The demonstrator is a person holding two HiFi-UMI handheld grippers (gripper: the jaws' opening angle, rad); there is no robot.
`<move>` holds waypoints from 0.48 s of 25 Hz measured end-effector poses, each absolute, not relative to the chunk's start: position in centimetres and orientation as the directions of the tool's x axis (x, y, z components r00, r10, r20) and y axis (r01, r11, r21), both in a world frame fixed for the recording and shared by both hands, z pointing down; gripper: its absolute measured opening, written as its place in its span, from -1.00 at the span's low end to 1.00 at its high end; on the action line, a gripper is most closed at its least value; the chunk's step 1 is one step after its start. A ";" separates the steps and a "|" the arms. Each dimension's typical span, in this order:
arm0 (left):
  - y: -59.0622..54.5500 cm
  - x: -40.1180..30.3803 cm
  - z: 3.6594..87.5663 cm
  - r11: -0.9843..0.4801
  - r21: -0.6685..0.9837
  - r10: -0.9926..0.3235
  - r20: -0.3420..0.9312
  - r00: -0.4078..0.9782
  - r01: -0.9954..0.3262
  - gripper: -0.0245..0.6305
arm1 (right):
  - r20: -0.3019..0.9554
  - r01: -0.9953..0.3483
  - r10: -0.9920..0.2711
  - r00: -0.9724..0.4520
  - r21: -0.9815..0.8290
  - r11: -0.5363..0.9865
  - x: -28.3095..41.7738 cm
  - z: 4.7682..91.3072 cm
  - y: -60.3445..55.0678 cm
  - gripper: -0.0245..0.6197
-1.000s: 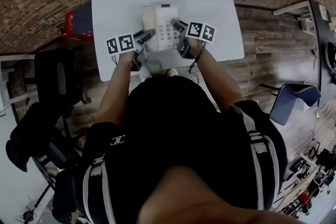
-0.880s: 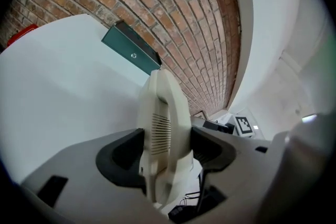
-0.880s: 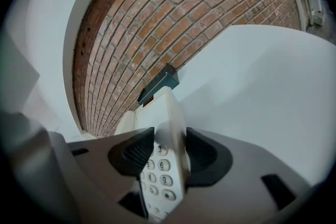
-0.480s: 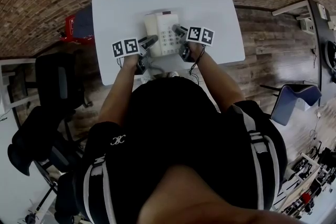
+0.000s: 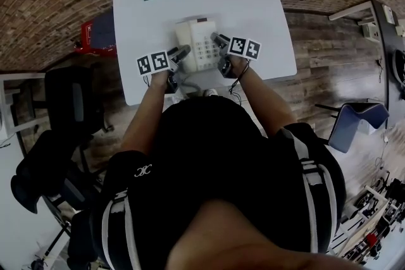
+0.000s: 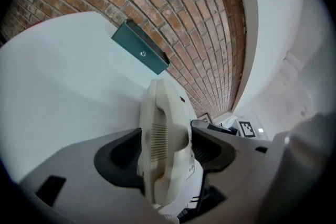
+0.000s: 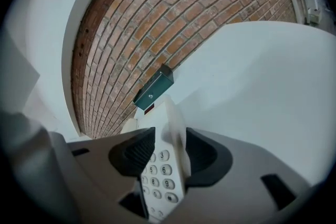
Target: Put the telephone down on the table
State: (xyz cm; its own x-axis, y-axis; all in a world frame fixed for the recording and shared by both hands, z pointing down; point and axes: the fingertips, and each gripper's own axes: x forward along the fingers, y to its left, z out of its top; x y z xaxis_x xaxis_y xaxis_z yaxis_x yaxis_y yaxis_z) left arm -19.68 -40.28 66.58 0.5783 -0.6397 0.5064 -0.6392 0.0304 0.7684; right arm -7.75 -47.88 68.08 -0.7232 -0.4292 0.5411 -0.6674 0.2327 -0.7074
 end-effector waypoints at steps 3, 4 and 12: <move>-41.0 -22.0 64.5 0.008 0.691 -0.701 0.519 0.489 -0.722 -0.06 | 0.510 -0.678 -0.484 -0.711 -0.681 0.278 -7.0 65.9 -48.9 -0.47; -41.2 -22.9 63.6 -0.002 0.649 -0.719 0.528 0.453 -0.760 -0.09 | 0.501 -0.692 -0.504 -0.703 -0.645 0.323 -6.8 64.7 -49.3 -0.53; -43.8 -27.6 51.0 -0.057 0.253 -0.913 0.378 0.153 -0.966 -0.92 | 0.177 -0.724 -0.714 -0.678 -0.331 0.605 -7.8 48.5 -51.9 -0.92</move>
State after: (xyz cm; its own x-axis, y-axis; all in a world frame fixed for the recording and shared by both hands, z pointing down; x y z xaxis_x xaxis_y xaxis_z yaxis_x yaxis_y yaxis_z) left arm -27.55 -43.83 50.98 0.1533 -0.9132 0.3776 -0.9657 -0.0574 0.2533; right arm -7.82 -51.87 48.51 -0.6778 -0.7137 0.1768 -0.7238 0.6054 -0.3312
